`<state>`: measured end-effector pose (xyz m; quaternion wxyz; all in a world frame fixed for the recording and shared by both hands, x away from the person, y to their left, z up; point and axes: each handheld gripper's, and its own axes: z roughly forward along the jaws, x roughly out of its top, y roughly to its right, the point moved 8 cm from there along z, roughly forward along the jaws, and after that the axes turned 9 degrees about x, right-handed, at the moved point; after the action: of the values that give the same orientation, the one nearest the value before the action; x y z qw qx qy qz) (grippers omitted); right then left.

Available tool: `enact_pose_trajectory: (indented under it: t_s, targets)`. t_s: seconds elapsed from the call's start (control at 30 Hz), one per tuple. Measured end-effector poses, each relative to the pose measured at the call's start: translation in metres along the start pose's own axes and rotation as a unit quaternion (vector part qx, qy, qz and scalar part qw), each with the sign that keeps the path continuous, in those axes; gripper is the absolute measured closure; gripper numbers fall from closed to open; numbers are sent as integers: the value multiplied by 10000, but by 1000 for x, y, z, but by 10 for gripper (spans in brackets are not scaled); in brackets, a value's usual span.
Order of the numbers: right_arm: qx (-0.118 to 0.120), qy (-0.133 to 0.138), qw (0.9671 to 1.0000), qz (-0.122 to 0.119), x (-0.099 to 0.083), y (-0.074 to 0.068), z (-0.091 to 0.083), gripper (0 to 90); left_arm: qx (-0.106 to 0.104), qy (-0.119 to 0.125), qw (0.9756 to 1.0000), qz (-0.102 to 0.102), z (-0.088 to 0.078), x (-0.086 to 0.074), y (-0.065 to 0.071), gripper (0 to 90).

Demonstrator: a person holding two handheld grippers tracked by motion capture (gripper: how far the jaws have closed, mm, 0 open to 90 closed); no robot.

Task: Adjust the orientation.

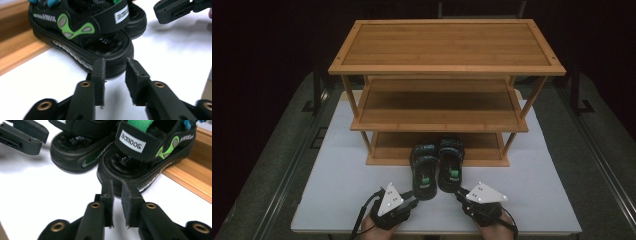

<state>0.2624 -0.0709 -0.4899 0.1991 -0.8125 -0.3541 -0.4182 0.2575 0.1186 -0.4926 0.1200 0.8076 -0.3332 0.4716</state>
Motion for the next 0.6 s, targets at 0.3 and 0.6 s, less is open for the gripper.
enact_pose_trajectory:
  t_s: [0.3,0.6]
  targets:
    - [-17,-199,9998,30,-1,1,8,749,141,-347,9993,-1,10,-1,-2,540]
    - [-139,-257,9995,120,-2,5,11,598,110,-442,9988,173,11,3,-1,581]
